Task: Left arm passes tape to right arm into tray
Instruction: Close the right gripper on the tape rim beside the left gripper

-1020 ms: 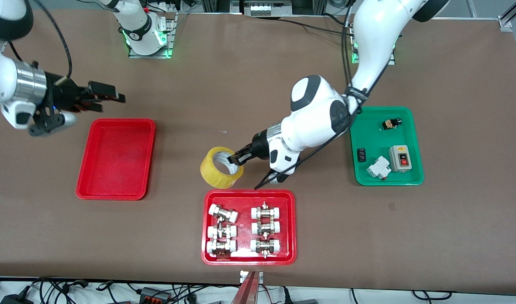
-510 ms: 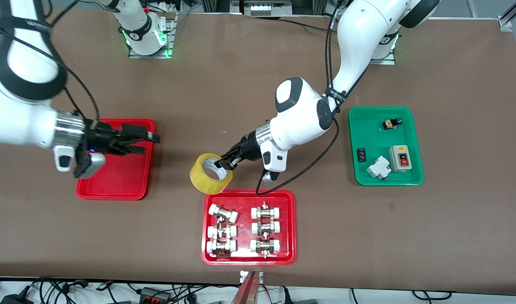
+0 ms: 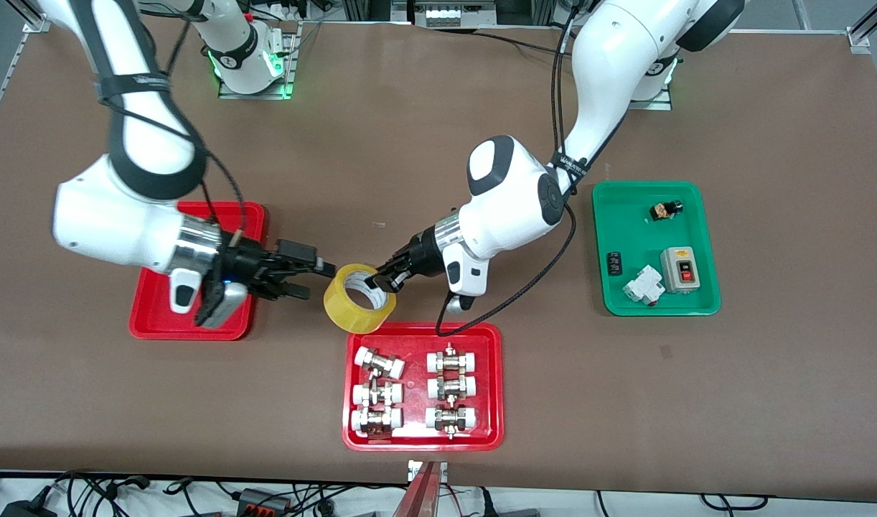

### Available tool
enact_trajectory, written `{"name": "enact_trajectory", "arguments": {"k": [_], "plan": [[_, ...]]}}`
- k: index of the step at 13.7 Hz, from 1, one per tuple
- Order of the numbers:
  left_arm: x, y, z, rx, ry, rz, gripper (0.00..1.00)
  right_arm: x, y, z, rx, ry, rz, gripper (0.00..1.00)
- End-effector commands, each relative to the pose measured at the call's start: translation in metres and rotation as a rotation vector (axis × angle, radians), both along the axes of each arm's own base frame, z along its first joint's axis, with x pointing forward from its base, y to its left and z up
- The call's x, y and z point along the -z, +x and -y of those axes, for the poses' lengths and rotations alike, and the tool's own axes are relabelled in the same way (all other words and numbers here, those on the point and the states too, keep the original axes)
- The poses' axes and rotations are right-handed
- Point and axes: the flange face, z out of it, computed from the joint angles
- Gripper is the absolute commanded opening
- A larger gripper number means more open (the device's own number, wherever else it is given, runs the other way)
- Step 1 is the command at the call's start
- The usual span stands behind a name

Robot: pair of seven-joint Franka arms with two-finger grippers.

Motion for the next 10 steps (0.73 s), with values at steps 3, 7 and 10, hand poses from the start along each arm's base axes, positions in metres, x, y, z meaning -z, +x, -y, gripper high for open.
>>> {"name": "enact_trajectory", "arguments": {"k": [3,7,10], "plan": [[-0.0069,0.0043,0.0053,-0.005,-0.029,0.014,0.02,0.0096,0.0105,-0.0242,0.006,-0.005,0.066,1.0],[-0.0061,0.0039,0.0054,-0.002,-0.026,0.014,0.02,0.0097,0.0112,-0.0223,-0.037,-0.018,0.117,0.69],[-0.006,0.0038,0.0056,0.0,-0.025,0.014,0.03,0.009,0.0133,-0.0173,-0.046,-0.022,0.137,0.45]]}}
